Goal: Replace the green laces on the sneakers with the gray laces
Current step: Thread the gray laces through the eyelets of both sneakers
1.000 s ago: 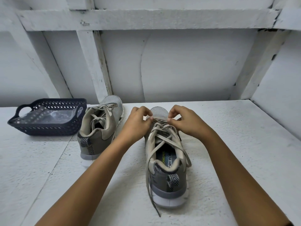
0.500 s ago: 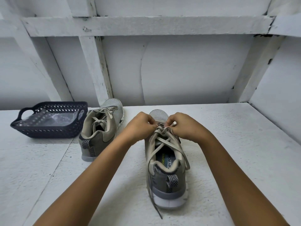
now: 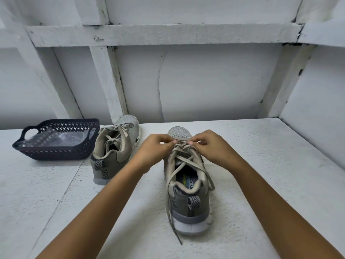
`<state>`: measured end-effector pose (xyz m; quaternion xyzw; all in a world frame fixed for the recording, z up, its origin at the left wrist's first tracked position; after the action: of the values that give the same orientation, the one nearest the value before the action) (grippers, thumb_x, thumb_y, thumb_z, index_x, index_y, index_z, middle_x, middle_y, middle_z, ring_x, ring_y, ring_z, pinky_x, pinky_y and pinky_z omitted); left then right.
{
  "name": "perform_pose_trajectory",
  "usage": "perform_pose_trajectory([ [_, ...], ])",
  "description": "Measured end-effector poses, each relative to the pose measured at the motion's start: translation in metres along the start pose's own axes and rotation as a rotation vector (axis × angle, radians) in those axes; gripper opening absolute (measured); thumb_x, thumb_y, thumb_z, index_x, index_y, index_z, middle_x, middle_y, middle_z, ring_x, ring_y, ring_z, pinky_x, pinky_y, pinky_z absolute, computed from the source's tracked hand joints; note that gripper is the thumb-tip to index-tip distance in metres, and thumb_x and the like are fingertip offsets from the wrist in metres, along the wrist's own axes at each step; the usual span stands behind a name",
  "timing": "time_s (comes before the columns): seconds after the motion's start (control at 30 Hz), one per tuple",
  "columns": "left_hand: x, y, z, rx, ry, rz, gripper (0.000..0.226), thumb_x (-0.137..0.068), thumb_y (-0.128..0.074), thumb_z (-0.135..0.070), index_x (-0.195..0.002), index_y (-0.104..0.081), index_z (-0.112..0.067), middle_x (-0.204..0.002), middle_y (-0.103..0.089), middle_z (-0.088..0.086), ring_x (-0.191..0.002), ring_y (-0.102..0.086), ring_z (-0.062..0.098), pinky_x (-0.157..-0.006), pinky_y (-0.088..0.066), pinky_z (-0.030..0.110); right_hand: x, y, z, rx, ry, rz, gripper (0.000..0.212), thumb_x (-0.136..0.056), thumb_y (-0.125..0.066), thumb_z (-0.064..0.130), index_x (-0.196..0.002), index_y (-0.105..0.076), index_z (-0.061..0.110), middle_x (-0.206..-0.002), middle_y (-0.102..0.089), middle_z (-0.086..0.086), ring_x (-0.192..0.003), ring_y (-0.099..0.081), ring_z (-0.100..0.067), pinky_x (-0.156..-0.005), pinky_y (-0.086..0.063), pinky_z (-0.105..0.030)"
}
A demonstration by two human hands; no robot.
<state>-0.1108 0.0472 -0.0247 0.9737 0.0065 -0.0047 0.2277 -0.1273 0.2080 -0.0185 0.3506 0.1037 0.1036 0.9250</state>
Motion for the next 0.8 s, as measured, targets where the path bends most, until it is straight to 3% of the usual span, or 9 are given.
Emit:
perform_pose_trajectory([
  [0.1,-0.001,-0.001,-0.005,-0.059,0.041,0.085,0.014,-0.086,-0.067,-0.028,-0.081,-0.075,-0.017,-0.084,-0.071,0.014,-0.074,-0.054,0.016,-0.080,-0.052,0.039,-0.002,0.001,0.005,0.055,-0.029,0.082,0.017,-0.091,-0.061,0.024,-0.095,-0.076,0.018,-0.093,-0.072,0.002,-0.085,-0.065,-0.014,-0.075,-0.048,-0.026],
  [0.23,0.001,0.000,-0.016,-0.050,0.066,0.117,0.013,-0.085,-0.068,-0.015,-0.074,-0.068,-0.009,-0.076,-0.060,0.015,-0.073,-0.052,0.021,-0.085,-0.051,0.049,-0.002,0.002,0.013,0.037,-0.044,0.124,0.009,-0.089,-0.063,0.020,-0.083,-0.071,0.020,-0.082,-0.068,0.001,-0.064,-0.054,-0.005,-0.055,-0.039,-0.017],
  [0.3,0.000,-0.002,-0.020,-0.079,0.064,0.110,0.018,-0.087,-0.065,-0.011,-0.069,-0.063,-0.012,-0.070,-0.058,0.011,-0.071,-0.052,0.022,-0.080,-0.053,0.046,-0.002,0.000,0.015,-0.048,-0.074,0.158,0.012,-0.089,-0.062,0.014,-0.079,-0.068,0.016,-0.082,-0.066,-0.004,-0.068,-0.056,-0.011,-0.056,-0.045,-0.020],
  [0.4,0.003,-0.005,-0.017,-0.124,0.081,0.038,0.024,-0.090,-0.058,-0.012,-0.066,-0.058,-0.014,-0.064,-0.055,0.005,-0.062,-0.049,0.017,-0.065,-0.045,0.029,-0.001,-0.008,0.009,-0.169,-0.134,0.158,0.018,-0.089,-0.056,0.007,-0.073,-0.061,0.012,-0.075,-0.060,-0.009,-0.071,-0.057,-0.020,-0.063,-0.051,-0.032],
  [0.53,0.007,-0.008,0.006,0.241,0.185,-0.088,0.028,-0.091,-0.048,-0.004,-0.064,-0.054,-0.009,-0.067,-0.051,0.009,-0.068,-0.046,0.020,-0.070,-0.039,0.030,0.006,-0.009,-0.008,-0.348,-0.203,-0.037,0.023,-0.088,-0.052,0.005,-0.065,-0.054,0.012,-0.065,-0.054,-0.005,-0.063,-0.053,-0.019,-0.062,-0.045,-0.033],
  [0.67,0.016,-0.014,0.019,0.688,0.249,-0.144,0.026,-0.092,-0.043,0.003,-0.069,-0.054,-0.004,-0.070,-0.055,0.009,-0.066,-0.052,0.018,-0.064,-0.041,0.025,0.017,-0.013,-0.020,-0.529,-0.263,-0.138,0.019,-0.089,-0.051,0.006,-0.070,-0.052,0.008,-0.068,-0.055,-0.003,-0.064,-0.057,-0.018,-0.065,-0.048,-0.035],
  [0.8,0.020,-0.009,0.014,0.643,0.174,-0.150,0.020,-0.093,-0.047,0.001,-0.077,-0.052,-0.009,-0.076,-0.055,0.006,-0.068,-0.053,0.016,-0.063,-0.044,0.021,0.020,-0.006,-0.013,-0.424,-0.183,-0.184,0.010,-0.090,-0.057,0.012,-0.081,-0.055,0.017,-0.076,-0.058,0.001,-0.065,-0.059,-0.014,-0.073,-0.053,-0.038],
])
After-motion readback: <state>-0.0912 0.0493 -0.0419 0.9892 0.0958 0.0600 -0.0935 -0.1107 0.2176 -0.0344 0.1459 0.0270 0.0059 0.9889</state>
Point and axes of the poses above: each hand's wrist, its own x-axis away from the middle knuckle, its own y-axis out of the back of the hand, z = x × y, the point moved 6 cm from there along -x, towards the middle knuckle
